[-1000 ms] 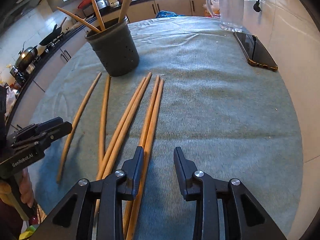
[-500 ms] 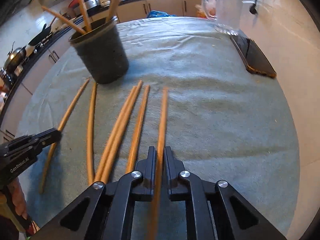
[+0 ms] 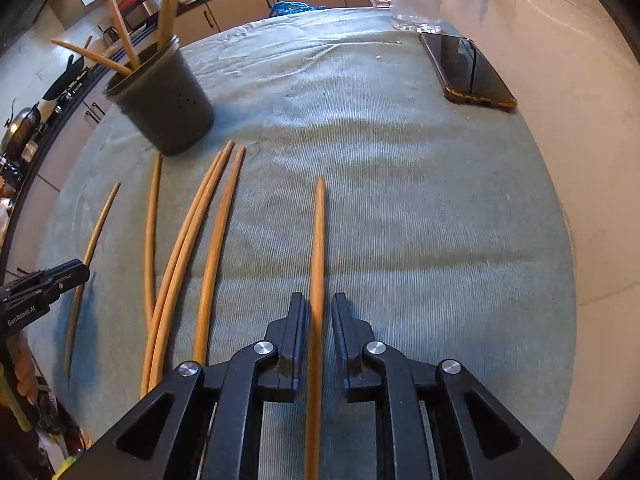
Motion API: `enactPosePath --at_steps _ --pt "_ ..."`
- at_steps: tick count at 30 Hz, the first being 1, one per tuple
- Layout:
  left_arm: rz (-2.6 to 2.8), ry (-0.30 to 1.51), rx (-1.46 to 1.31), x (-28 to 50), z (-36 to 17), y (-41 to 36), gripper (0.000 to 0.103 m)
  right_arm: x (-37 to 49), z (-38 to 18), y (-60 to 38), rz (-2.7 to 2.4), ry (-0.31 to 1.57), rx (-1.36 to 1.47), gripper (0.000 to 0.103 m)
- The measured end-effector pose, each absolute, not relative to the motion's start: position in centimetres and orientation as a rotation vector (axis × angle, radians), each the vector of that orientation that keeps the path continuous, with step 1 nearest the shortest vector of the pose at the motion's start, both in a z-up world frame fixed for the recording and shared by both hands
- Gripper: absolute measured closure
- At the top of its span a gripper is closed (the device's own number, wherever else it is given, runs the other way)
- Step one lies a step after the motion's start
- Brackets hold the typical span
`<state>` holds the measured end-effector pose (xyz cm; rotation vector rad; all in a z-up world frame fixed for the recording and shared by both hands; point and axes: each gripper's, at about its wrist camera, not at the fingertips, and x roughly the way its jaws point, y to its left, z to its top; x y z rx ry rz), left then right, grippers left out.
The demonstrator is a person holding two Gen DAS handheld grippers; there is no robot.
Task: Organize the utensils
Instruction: 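Close the right tool on a chopstick while the left tool grasps another, then lift the chopsticks with both tools and carry them over the black cup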
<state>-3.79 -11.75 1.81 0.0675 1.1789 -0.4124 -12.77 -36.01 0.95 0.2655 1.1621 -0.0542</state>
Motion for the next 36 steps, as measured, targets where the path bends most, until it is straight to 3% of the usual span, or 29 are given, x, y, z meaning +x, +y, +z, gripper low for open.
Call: enactPosePath --at_steps 11,13,14,19,29,36 --pt "-0.376 1.157 0.150 0.4 1.8 -14.4 0.074 -7.2 1.0 -36.1 -0.109 1.198 0.196 0.088" --pt "-0.370 1.137 0.175 0.2 1.8 -14.6 0.091 -7.2 1.0 -36.0 -0.114 1.188 0.176 0.090" --pt "-0.379 1.134 0.173 0.0 1.8 -14.7 0.098 -7.2 1.0 -35.7 -0.110 1.177 0.154 0.097" --pt "-0.380 1.067 0.098 -1.6 3.8 -13.0 0.098 -8.5 2.4 -36.7 -0.092 1.098 0.228 0.097" --pt "-0.426 0.726 0.032 -9.6 14.4 -9.3 0.098 -16.0 12.2 -35.9 -0.086 0.782 0.235 0.097" --pt "-0.420 0.609 0.036 -14.6 16.3 -8.3 0.098 -20.7 15.7 -32.9 -0.095 0.647 0.166 0.097"
